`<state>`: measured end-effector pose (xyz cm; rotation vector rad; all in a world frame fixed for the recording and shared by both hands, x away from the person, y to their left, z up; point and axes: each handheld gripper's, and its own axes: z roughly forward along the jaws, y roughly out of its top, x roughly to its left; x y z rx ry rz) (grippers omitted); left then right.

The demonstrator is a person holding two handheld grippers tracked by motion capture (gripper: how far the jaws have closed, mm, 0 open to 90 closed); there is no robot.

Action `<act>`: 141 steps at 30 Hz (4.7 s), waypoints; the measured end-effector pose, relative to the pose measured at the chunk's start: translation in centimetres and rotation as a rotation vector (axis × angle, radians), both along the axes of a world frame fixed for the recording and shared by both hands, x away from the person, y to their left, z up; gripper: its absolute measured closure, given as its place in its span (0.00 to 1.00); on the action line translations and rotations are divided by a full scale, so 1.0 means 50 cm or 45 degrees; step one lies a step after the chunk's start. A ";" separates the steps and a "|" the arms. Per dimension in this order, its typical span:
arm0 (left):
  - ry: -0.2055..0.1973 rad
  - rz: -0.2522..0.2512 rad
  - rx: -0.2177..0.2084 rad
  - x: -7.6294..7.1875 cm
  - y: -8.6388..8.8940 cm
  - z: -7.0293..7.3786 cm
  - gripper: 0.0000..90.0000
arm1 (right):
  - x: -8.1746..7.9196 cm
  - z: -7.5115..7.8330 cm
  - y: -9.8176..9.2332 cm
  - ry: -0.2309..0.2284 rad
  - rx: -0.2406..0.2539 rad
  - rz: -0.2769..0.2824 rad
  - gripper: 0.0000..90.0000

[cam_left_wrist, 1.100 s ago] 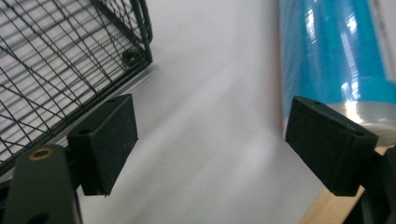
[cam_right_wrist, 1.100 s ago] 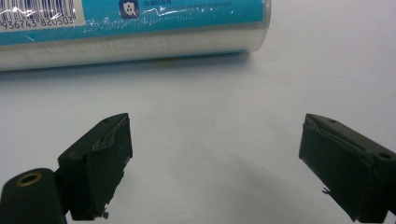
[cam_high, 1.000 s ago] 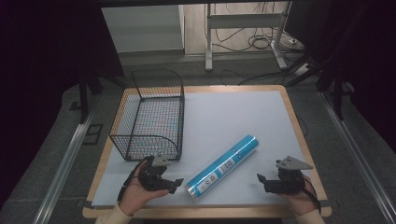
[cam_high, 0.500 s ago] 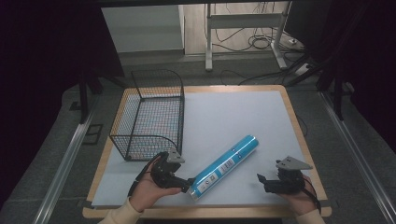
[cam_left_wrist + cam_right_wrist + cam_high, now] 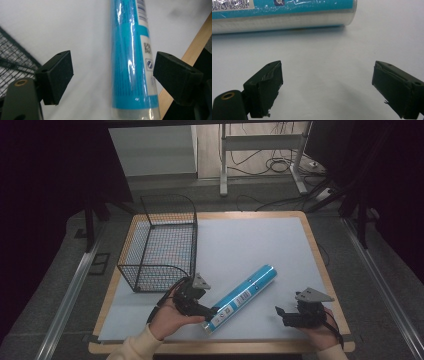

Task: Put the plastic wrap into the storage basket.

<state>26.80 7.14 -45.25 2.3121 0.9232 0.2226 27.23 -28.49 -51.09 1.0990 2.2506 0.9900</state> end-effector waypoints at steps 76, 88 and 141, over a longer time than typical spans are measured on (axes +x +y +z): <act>0.213 -0.085 0.264 0.148 -0.250 -0.047 0.18 | 0.004 -0.005 -0.001 0.011 -0.011 0.000 0.11; 0.305 -0.084 0.359 0.150 -0.257 -0.079 0.24 | 0.002 -0.004 0.000 0.009 -0.019 0.003 0.11; 0.275 -0.095 0.274 0.174 -0.182 0.028 0.35 | 0.004 -0.002 -0.004 -0.014 -0.019 -0.022 0.11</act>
